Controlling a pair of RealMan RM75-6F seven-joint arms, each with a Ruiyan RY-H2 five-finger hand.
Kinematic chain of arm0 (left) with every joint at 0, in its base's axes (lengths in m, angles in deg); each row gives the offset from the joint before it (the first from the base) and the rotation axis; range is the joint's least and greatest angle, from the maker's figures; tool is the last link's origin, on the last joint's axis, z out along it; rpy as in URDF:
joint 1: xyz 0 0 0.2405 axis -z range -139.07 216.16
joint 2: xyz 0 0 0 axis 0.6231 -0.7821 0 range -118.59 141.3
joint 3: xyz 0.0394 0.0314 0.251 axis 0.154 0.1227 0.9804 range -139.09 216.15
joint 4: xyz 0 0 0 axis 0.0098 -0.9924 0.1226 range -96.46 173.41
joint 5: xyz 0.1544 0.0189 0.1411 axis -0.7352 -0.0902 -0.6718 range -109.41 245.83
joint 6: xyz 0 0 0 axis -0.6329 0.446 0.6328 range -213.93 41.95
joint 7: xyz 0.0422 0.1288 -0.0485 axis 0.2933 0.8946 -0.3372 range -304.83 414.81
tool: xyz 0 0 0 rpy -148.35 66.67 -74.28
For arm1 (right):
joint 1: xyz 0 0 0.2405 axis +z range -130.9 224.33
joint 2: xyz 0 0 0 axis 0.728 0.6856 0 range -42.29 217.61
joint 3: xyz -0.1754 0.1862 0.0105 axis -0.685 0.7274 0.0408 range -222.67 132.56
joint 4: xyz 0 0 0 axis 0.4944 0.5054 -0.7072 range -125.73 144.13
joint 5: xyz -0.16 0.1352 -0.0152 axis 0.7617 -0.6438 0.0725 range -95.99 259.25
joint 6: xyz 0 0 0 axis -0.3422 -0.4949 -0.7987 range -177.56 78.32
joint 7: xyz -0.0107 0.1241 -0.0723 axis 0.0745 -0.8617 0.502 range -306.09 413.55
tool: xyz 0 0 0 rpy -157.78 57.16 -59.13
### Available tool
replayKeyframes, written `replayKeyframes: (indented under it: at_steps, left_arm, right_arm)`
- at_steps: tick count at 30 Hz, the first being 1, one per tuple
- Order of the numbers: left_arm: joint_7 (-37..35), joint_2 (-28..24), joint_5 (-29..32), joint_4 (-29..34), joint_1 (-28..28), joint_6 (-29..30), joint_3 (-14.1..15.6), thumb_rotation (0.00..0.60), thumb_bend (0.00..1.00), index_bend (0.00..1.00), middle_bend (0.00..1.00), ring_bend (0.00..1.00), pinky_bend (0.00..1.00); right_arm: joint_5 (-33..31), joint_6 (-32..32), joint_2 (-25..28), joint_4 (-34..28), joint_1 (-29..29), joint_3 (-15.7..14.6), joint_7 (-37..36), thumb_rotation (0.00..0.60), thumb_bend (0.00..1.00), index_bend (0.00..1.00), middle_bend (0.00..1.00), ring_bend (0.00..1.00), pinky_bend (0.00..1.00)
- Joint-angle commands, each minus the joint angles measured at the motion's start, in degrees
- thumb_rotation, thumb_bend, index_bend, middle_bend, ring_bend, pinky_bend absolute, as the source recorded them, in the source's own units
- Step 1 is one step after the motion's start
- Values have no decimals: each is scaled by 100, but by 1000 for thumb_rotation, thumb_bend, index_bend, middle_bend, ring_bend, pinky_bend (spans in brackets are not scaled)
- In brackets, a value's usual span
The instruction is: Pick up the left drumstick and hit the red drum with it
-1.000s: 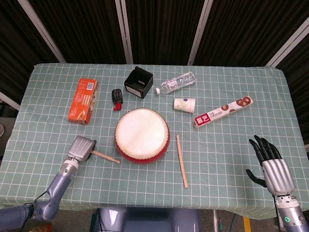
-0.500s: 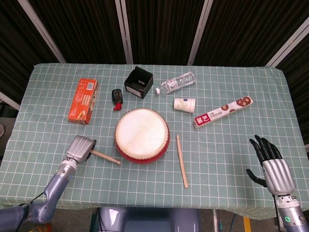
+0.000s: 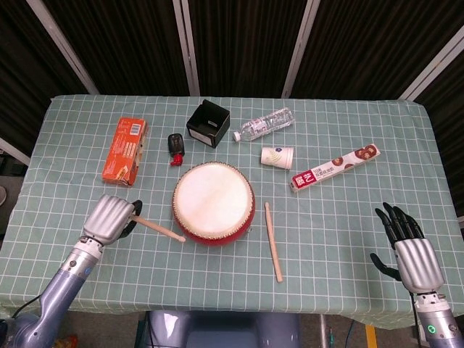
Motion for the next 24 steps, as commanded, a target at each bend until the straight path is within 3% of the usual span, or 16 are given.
replayKeyframes:
  at_steps: [1, 7, 12, 20, 24]
  left_arm:
    - [373, -297, 526, 500, 40, 236, -298, 600, 583, 745, 1000, 1000, 927]
    - [892, -62, 1882, 652, 442, 503, -912, 600, 583, 745, 1000, 1000, 927]
    - [1245, 496, 2445, 463, 796, 1033, -1300, 600, 585, 749, 1000, 1000, 935]
    - [2447, 1223, 3703, -112, 1384, 1187, -1106, 600, 592, 751, 1000, 1000, 936]
    - [3155, 1445, 4975, -200, 1630, 1206, -1024, 600, 594, 752, 1000, 1000, 936]
  right_arm:
    - [7, 2, -9, 5, 0, -2, 10, 600, 291, 0, 0, 0, 137]
    - [31, 25, -11, -1, 0, -1, -4, 600, 291, 0, 0, 0, 135]
    - [37, 34, -13, 33, 4, 6, -34, 600, 291, 0, 0, 0, 136]
    - [60, 48, -9, 47, 4, -2, -75, 600, 291, 0, 0, 0, 135]
    - [64, 65, 13, 47, -5, -7, -130, 600, 292, 0, 0, 0, 135]
